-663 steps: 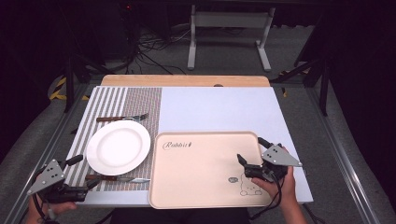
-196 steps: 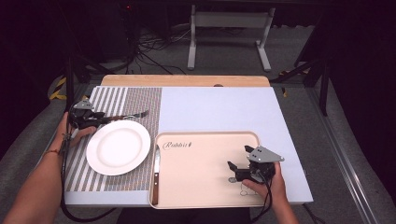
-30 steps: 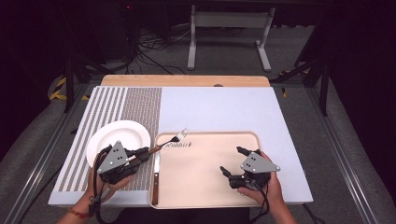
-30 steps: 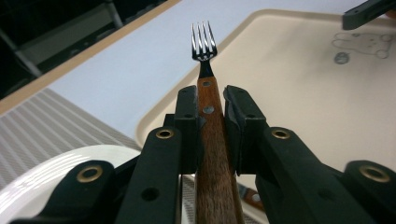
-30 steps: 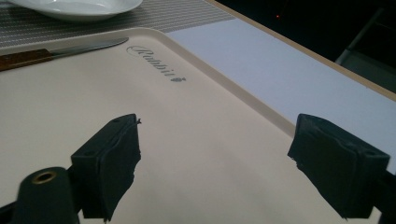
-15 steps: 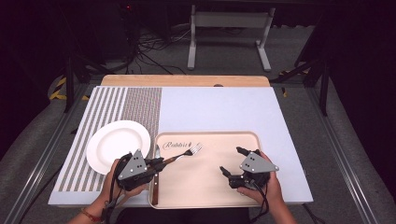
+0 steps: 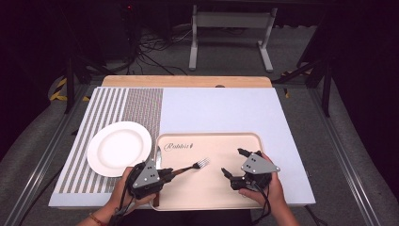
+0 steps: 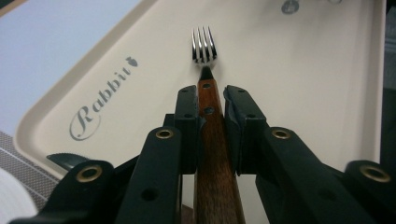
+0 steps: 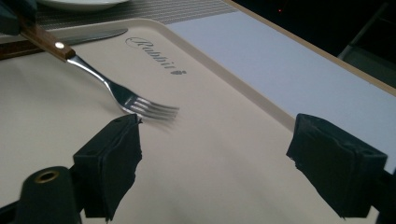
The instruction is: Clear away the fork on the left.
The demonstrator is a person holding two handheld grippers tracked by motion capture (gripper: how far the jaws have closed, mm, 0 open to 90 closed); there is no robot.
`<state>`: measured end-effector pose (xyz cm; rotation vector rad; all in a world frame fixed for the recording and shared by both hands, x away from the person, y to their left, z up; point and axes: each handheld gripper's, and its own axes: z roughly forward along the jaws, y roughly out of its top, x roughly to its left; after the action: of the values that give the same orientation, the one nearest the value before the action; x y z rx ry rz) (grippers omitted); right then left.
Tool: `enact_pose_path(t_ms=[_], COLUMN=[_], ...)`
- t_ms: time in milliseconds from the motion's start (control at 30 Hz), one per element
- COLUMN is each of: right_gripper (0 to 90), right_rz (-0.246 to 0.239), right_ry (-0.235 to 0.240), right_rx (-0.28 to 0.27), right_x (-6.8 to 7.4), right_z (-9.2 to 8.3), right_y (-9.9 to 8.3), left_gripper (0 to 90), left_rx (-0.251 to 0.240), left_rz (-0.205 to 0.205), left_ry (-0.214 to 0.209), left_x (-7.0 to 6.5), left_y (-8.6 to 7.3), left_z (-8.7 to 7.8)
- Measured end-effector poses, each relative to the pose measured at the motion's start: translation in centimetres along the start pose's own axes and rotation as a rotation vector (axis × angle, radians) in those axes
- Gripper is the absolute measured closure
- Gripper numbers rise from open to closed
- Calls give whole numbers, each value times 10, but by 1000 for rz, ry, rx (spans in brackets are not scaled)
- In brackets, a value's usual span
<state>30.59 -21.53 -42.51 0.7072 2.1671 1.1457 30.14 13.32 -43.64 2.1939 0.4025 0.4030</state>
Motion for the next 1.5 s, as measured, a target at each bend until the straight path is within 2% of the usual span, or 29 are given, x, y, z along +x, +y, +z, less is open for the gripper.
enact_pose_path(t_ms=[33, 167, 367, 600, 900, 1033, 1100, 1133, 1167, 1200, 1267, 1333, 1400, 1433, 1500], right_gripper=[168, 168, 169, 170, 179, 179, 179, 179, 179, 179, 179, 179, 179, 179, 179], right_rz=[-1, 3, 2, -10, -6, -8, -4, 2, 2, 3, 4, 6, 7, 9, 10], right_ry=[0, -7, -7, 4, -3, -6, -5, -12, -12, -12, -15, -15, -17, -18, -19], right_rx=[1, -1, 0, 8, 8, 11, 8, 5, 5, 5, 7, 11, 13, 14, 17], right_x=[0, -1, -2, -1, -2, -2, -2, -3, -3, -3, -3, -3, -3, -3, -3], right_z=[0, 0, 2, 6, 8, 8, 7, 6, 6, 5, 4, 4, 3, 3, 2], right_y=[0, 0, 1, 2, 3, 3, 3, 3, 3, 3, 2, 1, 0, 0, -1], left_gripper=[760, 759, 758, 750, 708, 705, 736, 796, 837, 837, 896, 898, 898, 899, 899], left_rx=[-3, 8, 58, 89, 115, 91, 61, 47, 47, 48, 59, 86, 94, 92, 91], left_rz=[-13, -11, 5, -2, 6, 17, 7, 16, 16, 30, 58, 103, 111, 125, 122], left_ry=[-12, -16, -38, -54, -137, -137, -157, -168, -168, -189, -217, -223, -244, -238, -242], left_x=[-1, -5, -12, -17, -24, -21, -14, -9, -9, -7, -5, -7, -7, -7, -8], left_y=[0, 0, -4, -7, -5, 1, 5, 12, 12, 16, 21, 26, 30, 32, 35], left_z=[2, 6, 15, 19, 20, 18, 18, 20, 20, 24, 31, 39, 46, 49, 56])
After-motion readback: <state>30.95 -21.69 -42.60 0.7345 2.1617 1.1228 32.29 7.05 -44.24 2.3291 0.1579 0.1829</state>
